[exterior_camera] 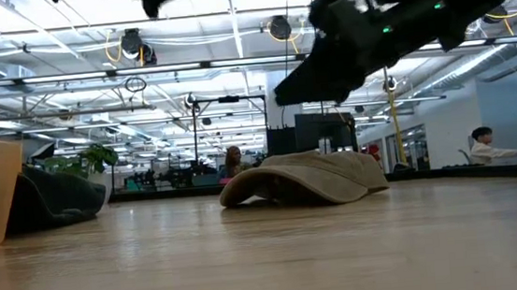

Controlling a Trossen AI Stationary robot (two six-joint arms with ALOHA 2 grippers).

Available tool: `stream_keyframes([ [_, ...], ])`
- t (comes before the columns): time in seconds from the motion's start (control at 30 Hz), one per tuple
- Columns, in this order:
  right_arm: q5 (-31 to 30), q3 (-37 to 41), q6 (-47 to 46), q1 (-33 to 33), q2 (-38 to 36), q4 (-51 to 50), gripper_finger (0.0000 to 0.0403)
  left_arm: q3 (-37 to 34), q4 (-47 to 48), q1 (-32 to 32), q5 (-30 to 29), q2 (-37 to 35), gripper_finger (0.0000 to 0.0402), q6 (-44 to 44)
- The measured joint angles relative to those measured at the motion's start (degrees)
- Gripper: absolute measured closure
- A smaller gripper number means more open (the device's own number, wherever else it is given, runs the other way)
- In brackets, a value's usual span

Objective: Pick & Place hat
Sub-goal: Put the brown cap into the blue bin

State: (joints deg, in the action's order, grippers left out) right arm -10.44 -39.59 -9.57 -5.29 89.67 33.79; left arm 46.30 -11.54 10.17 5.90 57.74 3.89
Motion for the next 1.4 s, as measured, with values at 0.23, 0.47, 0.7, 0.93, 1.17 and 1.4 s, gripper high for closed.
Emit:
stream_keyframes([
  [0.23, 0.0, -1.9, -9.4, 3.2, 7.3, -0.6, 0.0281, -5.6, -2.2, -1.3, 4.4, -10.6, 0.0238, -2.0],
  [0.47, -0.2, -1.9, -10.9, 3.6, 8.1, -0.6, 0.0281, -6.2, -2.9, -1.3, 4.1, -12.4, 0.0238, 0.7],
  [0.7, -0.2, -1.9, -11.8, 3.6, 8.1, -1.1, 0.0281, -6.2, -3.7, -1.2, 3.1, -12.4, 0.0238, 1.8],
  [0.93, 0.0, -1.9, -8.7, 3.6, 8.1, -1.5, 0.0282, -6.2, -5.0, -1.2, 3.1, -12.4, 0.0238, 1.9],
  [1.17, 0.2, -1.8, -4.4, 3.6, 8.1, -1.5, 0.0282, -6.2, -5.1, -1.2, 3.0, -12.4, 0.0238, 2.7],
  [1.4, 0.2, -1.8, -4.3, 3.3, 8.1, -1.5, 0.0282, -6.1, -7.6, -1.2, 3.0, -12.4, 0.0238, -6.1],
])
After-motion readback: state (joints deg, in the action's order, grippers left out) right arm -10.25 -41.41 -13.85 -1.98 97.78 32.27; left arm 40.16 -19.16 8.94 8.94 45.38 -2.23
